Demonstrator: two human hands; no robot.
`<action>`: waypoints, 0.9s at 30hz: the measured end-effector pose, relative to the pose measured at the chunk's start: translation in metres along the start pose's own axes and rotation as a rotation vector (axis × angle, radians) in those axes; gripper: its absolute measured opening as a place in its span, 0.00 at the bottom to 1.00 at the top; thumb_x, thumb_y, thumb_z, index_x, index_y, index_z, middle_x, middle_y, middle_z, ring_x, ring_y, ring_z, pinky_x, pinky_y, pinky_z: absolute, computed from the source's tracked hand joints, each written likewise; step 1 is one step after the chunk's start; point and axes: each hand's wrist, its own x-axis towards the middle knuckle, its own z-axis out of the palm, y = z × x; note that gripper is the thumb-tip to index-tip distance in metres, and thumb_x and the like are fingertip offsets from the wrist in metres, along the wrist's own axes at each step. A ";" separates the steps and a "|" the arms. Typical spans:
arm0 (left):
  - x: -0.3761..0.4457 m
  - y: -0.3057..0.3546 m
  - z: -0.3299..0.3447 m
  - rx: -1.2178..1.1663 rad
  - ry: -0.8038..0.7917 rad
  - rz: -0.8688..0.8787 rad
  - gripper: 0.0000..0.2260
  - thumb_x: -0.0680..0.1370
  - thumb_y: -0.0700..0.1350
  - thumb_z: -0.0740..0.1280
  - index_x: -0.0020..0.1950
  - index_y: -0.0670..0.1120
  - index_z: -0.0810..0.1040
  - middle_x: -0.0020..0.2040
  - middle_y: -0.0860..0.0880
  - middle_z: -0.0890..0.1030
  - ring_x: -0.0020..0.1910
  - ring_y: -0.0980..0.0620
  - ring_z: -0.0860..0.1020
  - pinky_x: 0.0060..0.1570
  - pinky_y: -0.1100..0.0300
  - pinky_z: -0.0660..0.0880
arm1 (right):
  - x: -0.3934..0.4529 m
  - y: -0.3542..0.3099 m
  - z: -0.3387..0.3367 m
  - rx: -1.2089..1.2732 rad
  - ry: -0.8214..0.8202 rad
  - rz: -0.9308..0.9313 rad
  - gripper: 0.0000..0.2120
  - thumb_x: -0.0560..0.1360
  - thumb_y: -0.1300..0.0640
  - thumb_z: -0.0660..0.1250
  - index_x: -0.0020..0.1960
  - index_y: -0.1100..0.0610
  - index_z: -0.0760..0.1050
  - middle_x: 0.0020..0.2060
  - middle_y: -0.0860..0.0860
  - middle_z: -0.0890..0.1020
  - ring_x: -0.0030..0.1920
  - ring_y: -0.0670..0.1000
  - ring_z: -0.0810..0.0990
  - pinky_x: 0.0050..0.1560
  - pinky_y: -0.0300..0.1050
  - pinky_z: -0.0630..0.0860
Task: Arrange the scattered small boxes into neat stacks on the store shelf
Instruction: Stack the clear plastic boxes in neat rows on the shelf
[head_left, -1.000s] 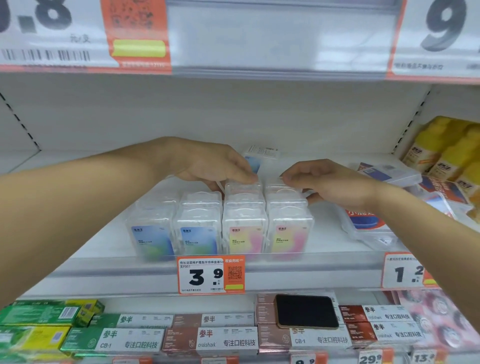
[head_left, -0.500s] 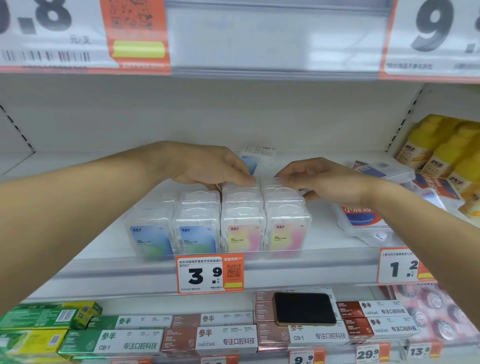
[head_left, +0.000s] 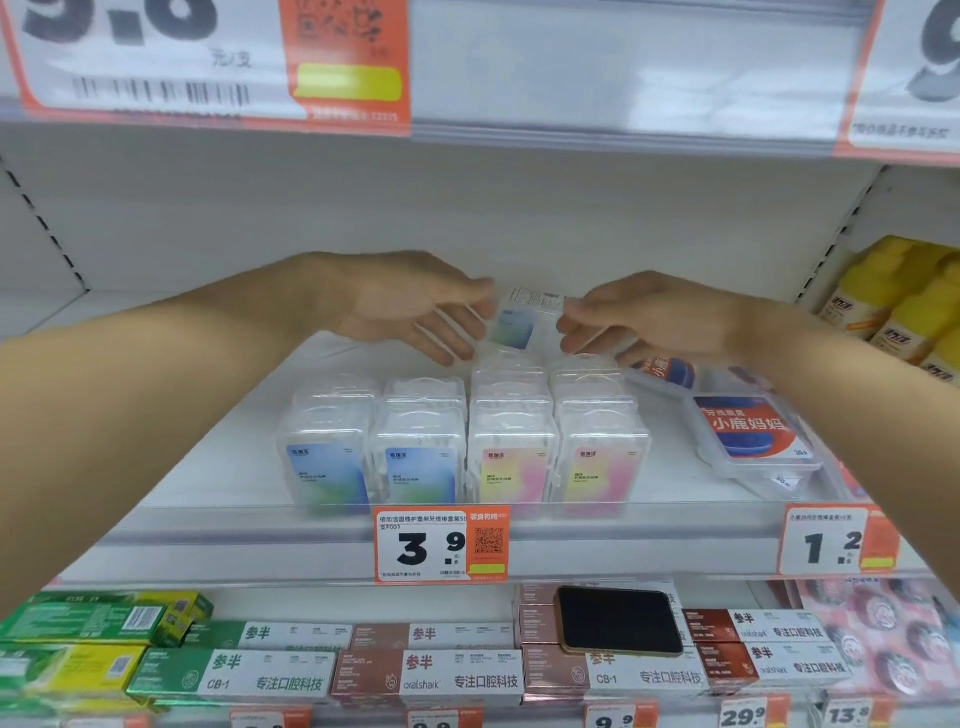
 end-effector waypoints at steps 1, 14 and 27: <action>-0.001 -0.004 -0.010 0.007 0.091 0.025 0.17 0.78 0.53 0.65 0.58 0.42 0.79 0.55 0.42 0.82 0.52 0.43 0.83 0.55 0.50 0.79 | 0.011 -0.004 -0.001 -0.013 0.051 0.003 0.17 0.79 0.46 0.64 0.60 0.55 0.79 0.54 0.51 0.84 0.53 0.49 0.84 0.55 0.44 0.80; -0.011 -0.102 -0.088 0.649 0.536 0.029 0.21 0.73 0.57 0.71 0.63 0.54 0.75 0.62 0.50 0.73 0.57 0.48 0.74 0.59 0.58 0.69 | 0.115 -0.051 0.035 -0.606 -0.094 0.267 0.28 0.69 0.46 0.78 0.64 0.58 0.76 0.57 0.55 0.75 0.50 0.60 0.85 0.49 0.58 0.83; -0.035 -0.114 -0.108 -0.401 0.555 0.102 0.17 0.81 0.52 0.61 0.53 0.38 0.78 0.51 0.40 0.83 0.47 0.42 0.84 0.50 0.50 0.80 | 0.153 -0.119 0.069 -0.955 -0.049 0.067 0.34 0.71 0.45 0.75 0.73 0.54 0.69 0.68 0.52 0.72 0.61 0.58 0.76 0.61 0.55 0.77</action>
